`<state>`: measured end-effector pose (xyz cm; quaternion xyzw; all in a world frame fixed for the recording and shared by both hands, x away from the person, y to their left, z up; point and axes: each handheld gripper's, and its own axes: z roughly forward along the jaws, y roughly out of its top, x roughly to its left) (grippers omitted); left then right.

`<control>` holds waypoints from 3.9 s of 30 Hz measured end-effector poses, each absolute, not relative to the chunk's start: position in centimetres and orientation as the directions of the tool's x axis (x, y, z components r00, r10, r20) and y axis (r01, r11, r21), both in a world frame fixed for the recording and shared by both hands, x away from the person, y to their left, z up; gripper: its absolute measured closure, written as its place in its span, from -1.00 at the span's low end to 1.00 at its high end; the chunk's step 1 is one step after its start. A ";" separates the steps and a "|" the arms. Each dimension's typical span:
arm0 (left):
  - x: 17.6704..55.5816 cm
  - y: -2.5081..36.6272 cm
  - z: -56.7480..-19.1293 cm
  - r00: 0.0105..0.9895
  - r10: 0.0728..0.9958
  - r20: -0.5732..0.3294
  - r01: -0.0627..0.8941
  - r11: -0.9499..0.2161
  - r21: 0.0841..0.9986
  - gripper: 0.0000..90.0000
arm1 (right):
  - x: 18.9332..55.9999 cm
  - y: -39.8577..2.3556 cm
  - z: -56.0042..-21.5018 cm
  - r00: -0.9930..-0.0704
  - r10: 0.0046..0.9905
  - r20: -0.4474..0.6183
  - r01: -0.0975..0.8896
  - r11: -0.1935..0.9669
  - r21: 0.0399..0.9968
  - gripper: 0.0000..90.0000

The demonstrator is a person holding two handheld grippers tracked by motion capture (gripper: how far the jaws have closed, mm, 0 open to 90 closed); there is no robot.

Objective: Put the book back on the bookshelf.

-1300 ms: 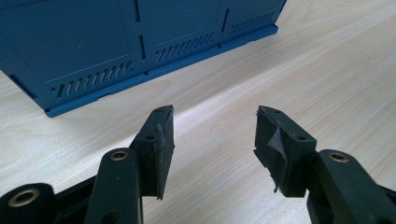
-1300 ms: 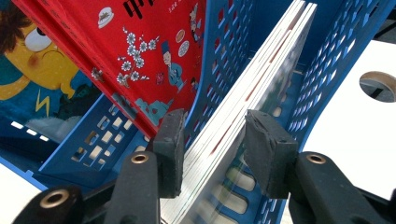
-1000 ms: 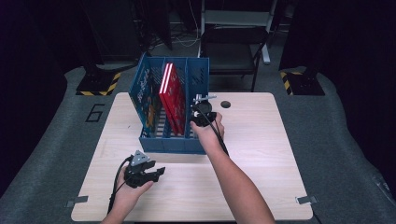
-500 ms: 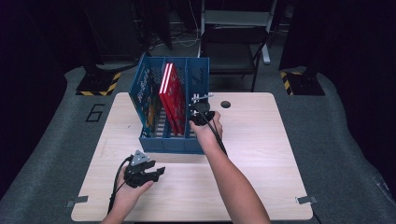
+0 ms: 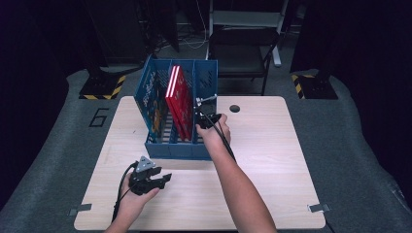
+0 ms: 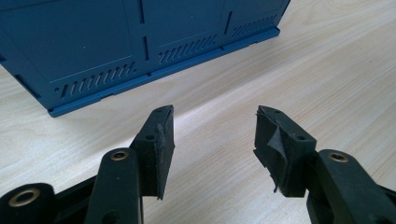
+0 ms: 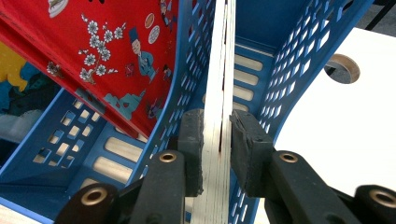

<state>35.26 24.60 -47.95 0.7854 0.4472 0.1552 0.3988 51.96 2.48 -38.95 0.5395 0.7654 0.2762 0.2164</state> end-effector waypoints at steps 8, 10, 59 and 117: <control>35.3 24.6 -47.9 0.551 0.827 -0.113 0.578 -0.281 0.766 0.06 | 52.1 2.4 -39.0 -0.294 0.955 -0.027 0.716 0.239 0.656 0.69; 35.3 24.6 -47.9 0.551 0.827 -0.114 0.580 -0.281 0.765 0.06 | 52.2 2.4 -39.0 -0.286 0.958 -0.032 0.715 0.236 0.658 0.70; 35.5 25.1 -47.8 0.536 0.834 -0.126 0.577 -0.254 0.776 0.06 | 54.8 2.4 -39.2 -0.096 0.972 0.217 0.726 -0.081 0.683 0.70; 35.7 24.7 -48.2 0.531 0.838 -0.125 0.596 -0.265 0.758 0.04 | 53.9 3.4 -38.3 -0.274 0.936 0.222 0.709 0.041 0.704 0.29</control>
